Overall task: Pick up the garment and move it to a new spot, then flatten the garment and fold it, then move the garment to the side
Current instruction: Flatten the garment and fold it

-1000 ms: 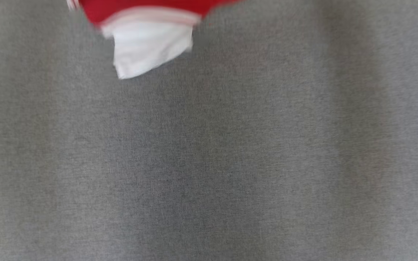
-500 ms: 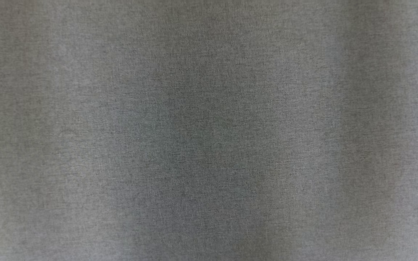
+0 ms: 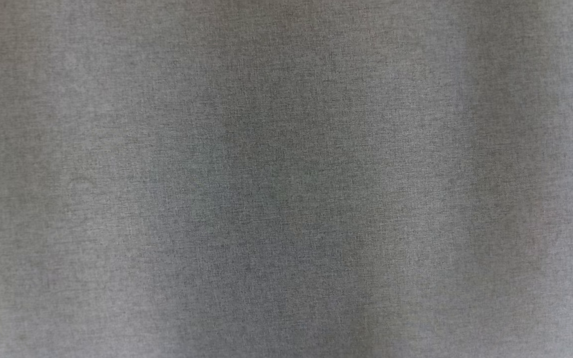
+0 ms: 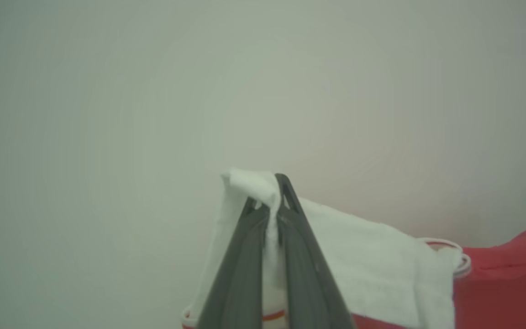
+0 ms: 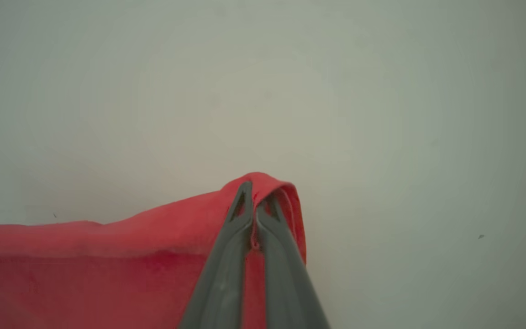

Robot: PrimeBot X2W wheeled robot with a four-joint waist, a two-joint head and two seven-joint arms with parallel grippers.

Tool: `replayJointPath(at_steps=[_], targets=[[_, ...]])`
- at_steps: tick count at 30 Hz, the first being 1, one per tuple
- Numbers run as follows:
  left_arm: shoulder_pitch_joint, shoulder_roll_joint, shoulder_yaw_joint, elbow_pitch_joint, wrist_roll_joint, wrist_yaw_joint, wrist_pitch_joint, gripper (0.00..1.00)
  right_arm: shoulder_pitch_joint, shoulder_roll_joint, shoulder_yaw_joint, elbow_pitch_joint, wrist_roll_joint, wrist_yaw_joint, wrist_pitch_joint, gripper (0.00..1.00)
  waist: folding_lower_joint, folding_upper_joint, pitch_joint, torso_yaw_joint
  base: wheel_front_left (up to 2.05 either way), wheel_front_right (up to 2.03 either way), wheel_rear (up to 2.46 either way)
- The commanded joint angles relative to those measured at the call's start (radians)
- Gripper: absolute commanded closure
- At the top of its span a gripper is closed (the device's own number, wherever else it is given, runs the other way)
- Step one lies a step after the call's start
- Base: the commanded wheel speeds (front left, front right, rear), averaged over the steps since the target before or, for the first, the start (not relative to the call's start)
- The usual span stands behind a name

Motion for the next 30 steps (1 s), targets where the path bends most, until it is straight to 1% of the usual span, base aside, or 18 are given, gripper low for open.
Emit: replayJointPath(at_steps=[1,11,15,18,22,25,26,28,29,30], targets=[[-0.012,0.003,-0.007,0.006,-0.003,0.002,-0.008,1.00,-0.013,-0.002,0.006,0.003,0.006,0.001,-0.007,1.00,0.0000,-0.0001,0.002,-0.001,0.00,0.00,0.00],[0.009,0.000,-0.053,0.055,-0.056,0.002,-0.066,1.00,-0.007,-0.018,0.065,0.059,0.045,0.001,-0.052,1.00,0.0000,-0.0001,-0.013,0.001,0.00,0.00,0.00],[0.057,-0.004,-0.070,0.047,-0.082,0.002,-0.102,1.00,0.029,-0.014,0.094,0.067,0.067,0.001,-0.067,1.00,0.0000,-0.0001,-0.038,0.003,0.00,0.00,0.00],[0.157,0.021,-0.077,-0.004,-0.124,0.002,-0.142,1.00,0.117,-0.014,0.124,0.033,0.117,0.001,-0.088,1.00,0.0000,-0.0001,-0.080,0.003,0.00,0.00,0.00],[0.301,0.057,-0.086,-0.085,-0.150,0.002,-0.157,1.00,0.242,-0.021,0.162,-0.023,0.174,0.001,-0.105,1.00,0.0000,-0.0001,-0.130,-0.001,0.00,0.00,0.00],[0.421,0.092,-0.051,-0.173,-0.153,0.005,-0.159,1.00,0.348,-0.036,0.187,-0.077,0.222,0.001,-0.114,1.00,0.0000,-0.0001,-0.167,0.000,0.00,0.00,0.00],[0.473,0.101,-0.032,-0.217,-0.145,0.011,-0.159,1.00,0.386,-0.042,0.191,-0.097,0.241,0.001,-0.122,1.00,0.0000,-0.0001,-0.179,0.001,0.00,0.00,0.00],[0.589,0.119,0.017,-0.310,-0.139,0.040,-0.158,1.00,0.468,-0.052,0.204,-0.139,0.271,0.001,-0.127,1.00,0.0000,-0.0001,-0.201,0.000,0.00,0.00,0.00],[0.589,0.119,0.017,-0.310,-0.139,0.040,-0.158,1.00,0.468,-0.052,0.204,-0.139,0.271,0.001,-0.127,1.00,0.0000,-0.0001,-0.201,0.000,0.00,0.00,0.00],[0.662,0.118,0.035,-0.355,-0.136,0.054,-0.158,1.00,0.513,-0.065,0.208,-0.162,0.289,0.001,-0.135,1.00,0.0000,-0.0001,-0.212,0.005,0.00,0.00,0.00]])
